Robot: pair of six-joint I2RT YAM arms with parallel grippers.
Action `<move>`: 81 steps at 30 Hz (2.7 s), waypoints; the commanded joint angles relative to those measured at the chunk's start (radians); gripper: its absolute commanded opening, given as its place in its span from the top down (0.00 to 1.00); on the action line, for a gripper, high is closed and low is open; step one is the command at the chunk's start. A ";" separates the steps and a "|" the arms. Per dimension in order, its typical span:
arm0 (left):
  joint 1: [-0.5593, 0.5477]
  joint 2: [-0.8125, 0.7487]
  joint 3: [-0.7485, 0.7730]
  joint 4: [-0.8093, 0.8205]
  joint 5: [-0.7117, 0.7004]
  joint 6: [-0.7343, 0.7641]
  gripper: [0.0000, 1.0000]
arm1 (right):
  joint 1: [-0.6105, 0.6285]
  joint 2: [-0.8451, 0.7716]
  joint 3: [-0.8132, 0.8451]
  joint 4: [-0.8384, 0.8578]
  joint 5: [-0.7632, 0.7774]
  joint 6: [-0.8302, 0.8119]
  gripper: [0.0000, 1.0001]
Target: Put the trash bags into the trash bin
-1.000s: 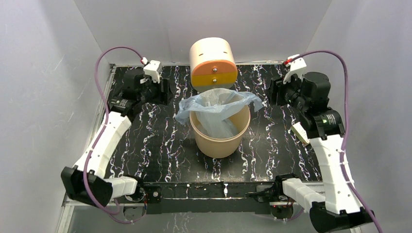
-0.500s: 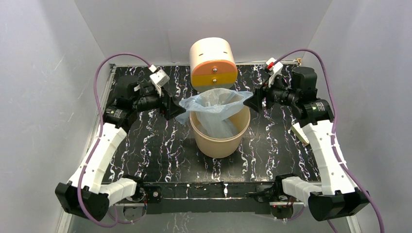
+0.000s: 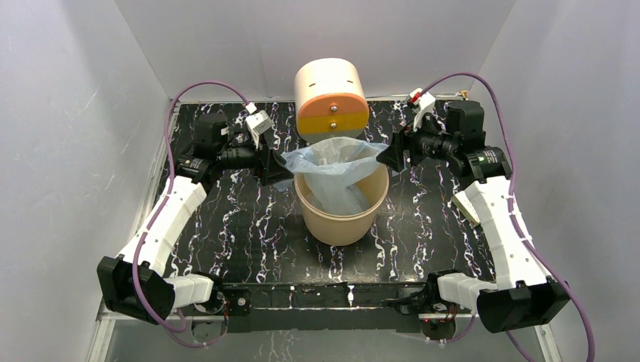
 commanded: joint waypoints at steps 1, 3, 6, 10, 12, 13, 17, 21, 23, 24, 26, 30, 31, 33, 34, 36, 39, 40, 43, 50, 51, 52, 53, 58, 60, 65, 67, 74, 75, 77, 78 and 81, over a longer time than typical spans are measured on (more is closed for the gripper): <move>-0.002 -0.032 -0.008 0.005 0.040 0.017 0.48 | -0.004 -0.041 0.044 0.092 0.050 0.038 0.20; -0.001 -0.028 -0.009 -0.007 -0.001 0.016 0.61 | -0.004 -0.041 0.033 0.122 0.170 0.094 0.19; -0.002 -0.015 0.000 -0.038 0.023 0.045 0.69 | -0.004 0.010 0.061 0.060 0.169 0.079 0.18; -0.001 -0.010 0.003 -0.040 0.061 0.051 0.76 | -0.004 0.043 0.070 0.004 -0.018 0.033 0.19; -0.001 -0.011 0.001 -0.041 0.068 0.055 0.82 | -0.003 0.026 0.038 0.027 -0.112 0.020 0.18; -0.001 -0.012 0.003 -0.041 0.072 0.056 0.84 | -0.003 0.023 0.030 0.026 -0.172 0.004 0.18; -0.001 -0.014 0.008 -0.042 0.102 0.058 0.94 | -0.004 0.020 0.031 0.015 -0.253 -0.011 0.26; -0.002 -0.005 0.006 -0.045 0.116 0.056 1.00 | -0.004 0.001 0.031 -0.018 -0.218 -0.020 0.43; -0.002 -0.002 0.002 -0.047 0.125 0.054 1.00 | -0.004 -0.010 0.025 -0.061 -0.210 -0.042 0.55; -0.002 -0.004 0.001 -0.048 0.132 0.054 1.00 | -0.004 -0.019 0.019 -0.075 -0.198 -0.045 0.59; -0.003 -0.011 -0.004 -0.048 0.139 0.053 1.00 | -0.003 -0.042 0.003 -0.085 -0.162 -0.043 0.68; -0.003 -0.037 -0.021 -0.050 0.145 0.052 1.00 | -0.004 -0.092 -0.032 -0.064 -0.083 -0.006 0.92; -0.001 -0.043 -0.028 -0.049 0.146 0.048 1.00 | -0.004 -0.106 -0.048 -0.061 -0.044 0.019 1.00; -0.001 -0.059 -0.041 -0.056 0.152 0.044 1.00 | -0.004 -0.133 -0.076 -0.067 0.022 0.052 1.00; -0.001 -0.069 -0.052 -0.060 0.159 0.044 1.00 | -0.004 -0.150 -0.097 -0.069 0.053 0.063 1.00; -0.001 -0.088 -0.077 -0.062 0.175 0.044 1.00 | -0.004 -0.193 -0.149 -0.070 0.096 0.078 1.00; -0.001 -0.105 -0.101 -0.063 0.186 0.037 1.00 | -0.004 -0.231 -0.201 -0.083 0.112 0.099 1.00; 0.000 -0.104 -0.103 -0.063 0.196 0.031 1.00 | -0.004 -0.234 -0.209 -0.090 0.123 0.106 1.00; -0.002 -0.109 -0.104 -0.063 0.208 0.009 1.00 | -0.004 -0.238 -0.229 -0.100 0.178 0.128 1.00; -0.002 -0.127 -0.090 -0.063 0.205 -0.012 1.00 | -0.003 -0.197 -0.194 -0.196 0.174 0.107 1.00; -0.002 -0.132 -0.091 -0.064 0.199 -0.015 1.00 | 0.007 -0.181 -0.156 -0.228 0.180 0.091 0.99; -0.001 -0.138 -0.090 -0.063 0.192 -0.023 1.00 | 0.019 -0.170 -0.120 -0.270 0.209 0.096 0.97; -0.001 -0.141 -0.089 -0.063 0.185 -0.029 1.00 | 0.021 -0.160 -0.083 -0.293 0.208 0.101 0.95; -0.002 -0.144 -0.070 -0.060 0.149 -0.043 0.90 | 0.021 -0.157 0.020 -0.299 0.089 0.130 0.66; -0.001 -0.144 -0.061 -0.060 0.151 -0.052 0.88 | 0.020 -0.165 0.022 -0.293 0.061 0.141 0.53; -0.001 -0.147 -0.053 -0.059 0.154 -0.050 0.85 | 0.020 -0.183 0.069 -0.160 0.190 0.213 0.39; -0.002 -0.145 -0.052 -0.058 0.159 -0.053 0.85 | 0.021 -0.133 0.127 -0.127 0.169 0.226 0.38; -0.001 -0.147 -0.054 -0.058 0.158 -0.065 0.85 | 0.021 0.075 0.201 -0.018 0.268 0.258 0.33; -0.002 -0.146 -0.055 -0.058 0.161 -0.066 0.85 | 0.020 0.105 0.208 -0.017 0.237 0.248 0.32; -0.001 -0.144 -0.054 -0.058 0.161 -0.065 0.86 | 0.020 0.164 0.222 -0.019 0.210 0.236 0.19; -0.001 -0.142 -0.054 -0.058 0.162 -0.064 0.86 | 0.020 0.183 0.220 -0.018 0.225 0.225 0.12; -0.001 -0.137 -0.052 -0.059 0.160 -0.062 0.87 | 0.015 0.190 0.175 0.028 0.284 0.187 0.04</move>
